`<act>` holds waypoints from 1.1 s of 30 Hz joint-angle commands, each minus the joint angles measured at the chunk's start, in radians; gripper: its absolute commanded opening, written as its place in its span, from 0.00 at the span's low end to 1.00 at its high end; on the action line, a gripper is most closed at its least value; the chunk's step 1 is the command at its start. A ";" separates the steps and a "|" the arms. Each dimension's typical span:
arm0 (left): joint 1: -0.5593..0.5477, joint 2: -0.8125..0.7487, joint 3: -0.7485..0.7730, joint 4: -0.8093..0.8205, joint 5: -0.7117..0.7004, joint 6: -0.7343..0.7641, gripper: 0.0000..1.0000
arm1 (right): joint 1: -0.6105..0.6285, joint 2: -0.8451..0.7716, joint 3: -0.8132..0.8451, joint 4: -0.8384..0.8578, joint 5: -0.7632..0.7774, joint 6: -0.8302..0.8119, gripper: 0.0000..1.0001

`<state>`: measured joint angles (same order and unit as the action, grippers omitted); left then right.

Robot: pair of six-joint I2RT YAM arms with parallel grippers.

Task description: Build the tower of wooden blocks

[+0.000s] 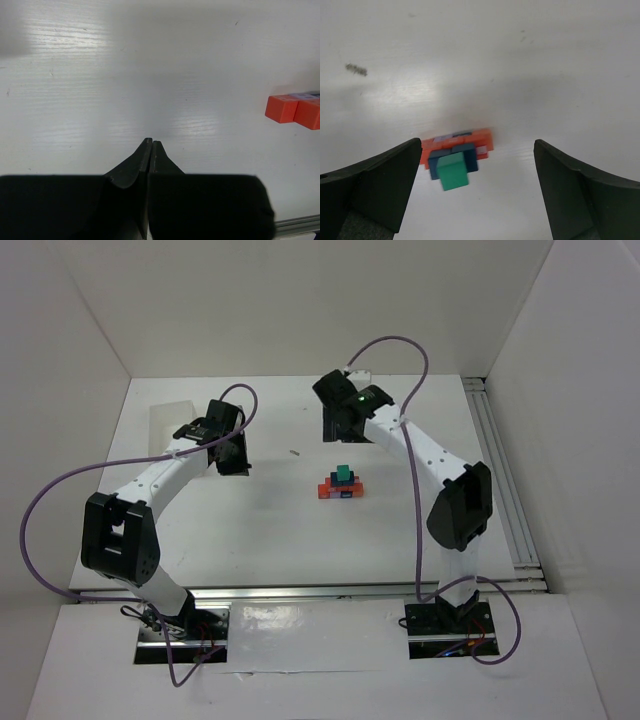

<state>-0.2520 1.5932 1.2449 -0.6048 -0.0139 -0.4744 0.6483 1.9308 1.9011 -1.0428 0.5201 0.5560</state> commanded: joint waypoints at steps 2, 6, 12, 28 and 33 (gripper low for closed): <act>-0.003 -0.019 -0.001 0.027 0.011 0.003 0.04 | -0.149 -0.124 -0.066 -0.079 0.190 0.062 1.00; -0.003 -0.019 -0.001 0.027 0.011 0.003 0.04 | -0.291 -0.288 -0.325 0.105 0.078 0.090 1.00; -0.003 -0.019 0.024 -0.009 0.003 0.013 0.04 | -0.435 -0.411 -0.566 0.194 -0.095 0.090 1.00; -0.003 -0.286 -0.034 -0.084 -0.031 -0.009 0.21 | -0.490 -0.561 -0.777 0.319 -0.275 0.068 1.00; -0.003 -0.462 -0.097 -0.066 -0.040 0.002 0.33 | -0.490 -0.650 -0.855 0.337 -0.284 0.033 1.00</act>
<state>-0.2520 1.2213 1.1725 -0.6811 -0.0387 -0.4736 0.1627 1.3411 1.0775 -0.7551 0.2459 0.6167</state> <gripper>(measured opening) 0.302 0.999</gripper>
